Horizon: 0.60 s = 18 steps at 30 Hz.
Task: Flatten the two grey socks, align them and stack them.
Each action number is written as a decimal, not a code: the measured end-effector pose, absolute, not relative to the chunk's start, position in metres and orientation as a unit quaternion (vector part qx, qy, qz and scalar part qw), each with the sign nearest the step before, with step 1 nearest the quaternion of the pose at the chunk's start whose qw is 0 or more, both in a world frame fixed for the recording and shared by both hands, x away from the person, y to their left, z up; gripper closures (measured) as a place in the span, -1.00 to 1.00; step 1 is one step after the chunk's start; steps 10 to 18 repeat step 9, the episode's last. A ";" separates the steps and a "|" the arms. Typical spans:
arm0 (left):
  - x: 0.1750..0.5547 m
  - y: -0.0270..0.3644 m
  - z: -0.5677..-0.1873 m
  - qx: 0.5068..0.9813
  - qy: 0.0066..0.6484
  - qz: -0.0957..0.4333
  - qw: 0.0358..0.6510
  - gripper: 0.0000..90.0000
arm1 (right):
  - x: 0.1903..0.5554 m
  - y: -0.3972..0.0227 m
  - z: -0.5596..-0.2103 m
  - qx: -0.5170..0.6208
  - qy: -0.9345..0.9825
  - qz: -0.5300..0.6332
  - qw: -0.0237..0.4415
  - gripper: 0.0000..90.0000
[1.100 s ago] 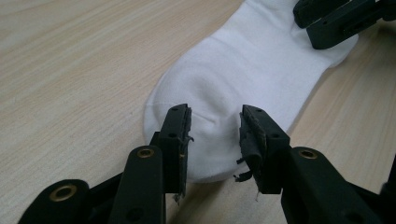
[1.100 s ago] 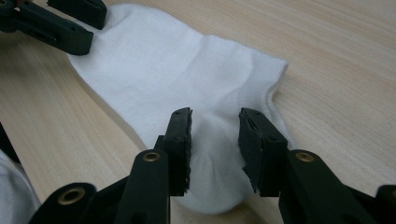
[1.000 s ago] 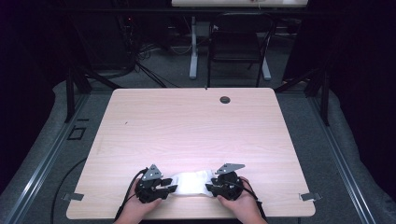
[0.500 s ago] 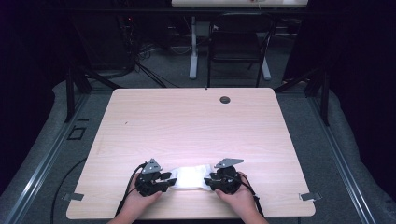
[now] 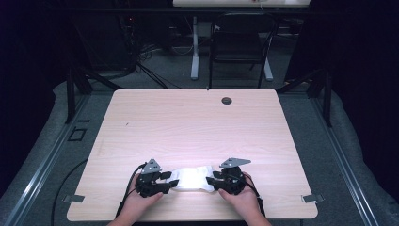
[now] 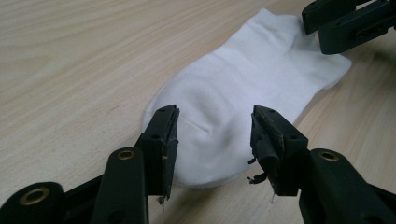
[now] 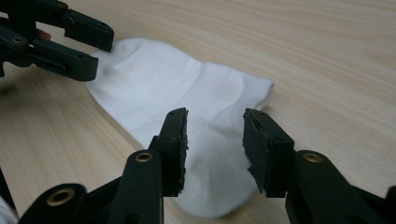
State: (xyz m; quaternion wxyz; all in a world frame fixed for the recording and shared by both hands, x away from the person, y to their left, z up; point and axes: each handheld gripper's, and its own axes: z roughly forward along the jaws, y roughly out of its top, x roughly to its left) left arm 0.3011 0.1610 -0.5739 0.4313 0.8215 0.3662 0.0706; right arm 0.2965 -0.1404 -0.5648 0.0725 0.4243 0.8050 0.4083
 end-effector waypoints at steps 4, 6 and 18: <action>0.303 0.169 -0.569 0.813 0.372 0.077 0.441 0.09 | 0.295 -0.147 -0.559 0.423 0.799 0.418 0.089 0.29; 0.303 0.174 -0.567 0.808 0.379 0.078 0.444 0.08 | 0.294 -0.150 -0.558 0.428 0.791 0.426 0.098 0.28; 0.306 0.182 -0.565 0.801 0.392 0.083 0.444 0.08 | 0.294 -0.158 -0.558 0.435 0.785 0.428 0.105 0.26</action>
